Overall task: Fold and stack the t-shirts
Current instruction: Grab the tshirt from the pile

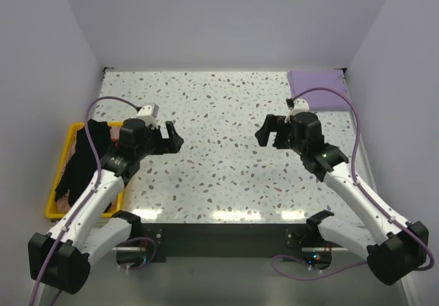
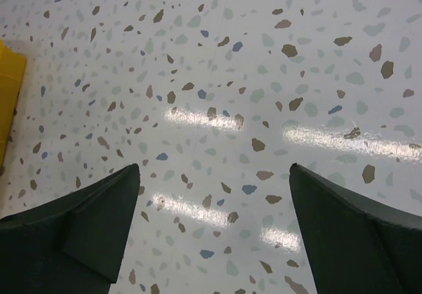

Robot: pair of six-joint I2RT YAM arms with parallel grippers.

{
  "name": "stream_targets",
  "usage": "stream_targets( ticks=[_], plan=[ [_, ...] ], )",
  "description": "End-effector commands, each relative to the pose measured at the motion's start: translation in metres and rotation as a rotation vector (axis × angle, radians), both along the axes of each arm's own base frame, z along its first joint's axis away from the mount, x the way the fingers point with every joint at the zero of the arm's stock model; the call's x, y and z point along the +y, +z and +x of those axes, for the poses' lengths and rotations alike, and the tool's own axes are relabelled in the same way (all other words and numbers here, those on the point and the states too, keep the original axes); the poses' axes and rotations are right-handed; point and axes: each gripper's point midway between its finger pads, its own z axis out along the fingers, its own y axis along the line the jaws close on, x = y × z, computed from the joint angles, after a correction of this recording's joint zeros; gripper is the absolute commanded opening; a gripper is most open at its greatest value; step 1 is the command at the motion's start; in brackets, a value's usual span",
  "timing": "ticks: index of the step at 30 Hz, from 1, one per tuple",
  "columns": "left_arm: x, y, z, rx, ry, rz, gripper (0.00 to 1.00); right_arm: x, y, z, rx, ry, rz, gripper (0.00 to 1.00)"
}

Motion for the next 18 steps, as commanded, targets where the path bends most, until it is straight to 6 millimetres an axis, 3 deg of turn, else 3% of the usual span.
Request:
stream_targets(
  ticks=[1,10,18],
  plan=[
    [0.015,0.035,0.019,-0.079,0.121,-0.005,1.00,0.001,0.025,0.000,-0.067,0.018,0.015,0.99],
    [0.069,0.037,0.029,0.024,0.458,0.131,1.00,0.010,0.019,-0.006,-0.031,0.077,0.024,0.99],
    [0.155,0.047,0.015,0.073,0.900,0.281,1.00,0.024,0.013,-0.014,0.006,0.151,0.066,0.99]
  ],
)
